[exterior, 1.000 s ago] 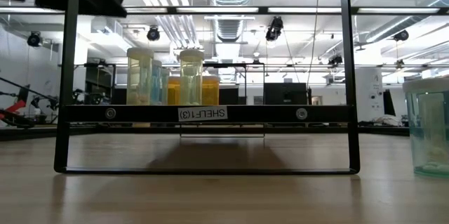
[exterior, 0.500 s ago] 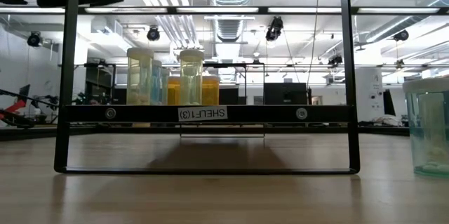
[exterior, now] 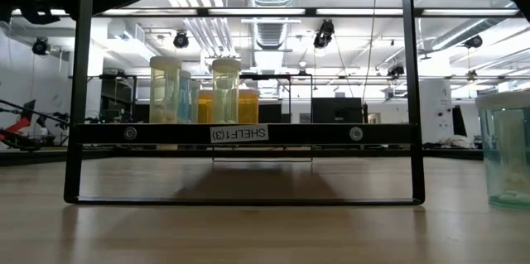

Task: Pick and place medicine bottles onto shelf by color
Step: Put the yellow pill bottle aligned with the other yellow pill bottles on the shelf

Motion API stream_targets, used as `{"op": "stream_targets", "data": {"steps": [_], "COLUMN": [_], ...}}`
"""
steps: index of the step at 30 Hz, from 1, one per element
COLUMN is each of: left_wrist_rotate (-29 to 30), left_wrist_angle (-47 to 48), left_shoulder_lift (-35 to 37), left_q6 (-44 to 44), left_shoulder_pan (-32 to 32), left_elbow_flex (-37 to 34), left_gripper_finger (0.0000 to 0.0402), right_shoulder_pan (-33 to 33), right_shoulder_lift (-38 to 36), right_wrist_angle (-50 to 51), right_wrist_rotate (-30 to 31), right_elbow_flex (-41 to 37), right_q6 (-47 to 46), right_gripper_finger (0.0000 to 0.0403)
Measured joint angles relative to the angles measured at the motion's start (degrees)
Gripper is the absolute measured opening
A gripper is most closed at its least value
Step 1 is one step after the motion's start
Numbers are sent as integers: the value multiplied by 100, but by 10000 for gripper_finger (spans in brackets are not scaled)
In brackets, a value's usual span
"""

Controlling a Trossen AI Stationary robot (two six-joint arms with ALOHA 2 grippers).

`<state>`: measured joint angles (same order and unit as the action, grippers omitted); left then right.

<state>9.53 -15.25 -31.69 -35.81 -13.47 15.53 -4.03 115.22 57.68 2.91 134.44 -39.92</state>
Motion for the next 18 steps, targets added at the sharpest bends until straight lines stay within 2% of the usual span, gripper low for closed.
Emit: {"op": "stream_targets", "data": {"steps": [6,18], "left_wrist_rotate": [19,-71], "left_wrist_angle": [-892,-1178], "left_shoulder_lift": [-204,-377], "left_q6": [-73,-77], "left_shoulder_pan": [-1,-1], "left_elbow_flex": [-258,-350], "left_gripper_finger": [205,205], "right_shoulder_pan": [22,-159], "right_shoulder_lift": [352,930], "right_wrist_angle": [188,190], "right_wrist_rotate": [-89,-5], "right_elbow_flex": [1,3], "right_q6": [-346,637], "right_gripper_finger": [149,102]}}
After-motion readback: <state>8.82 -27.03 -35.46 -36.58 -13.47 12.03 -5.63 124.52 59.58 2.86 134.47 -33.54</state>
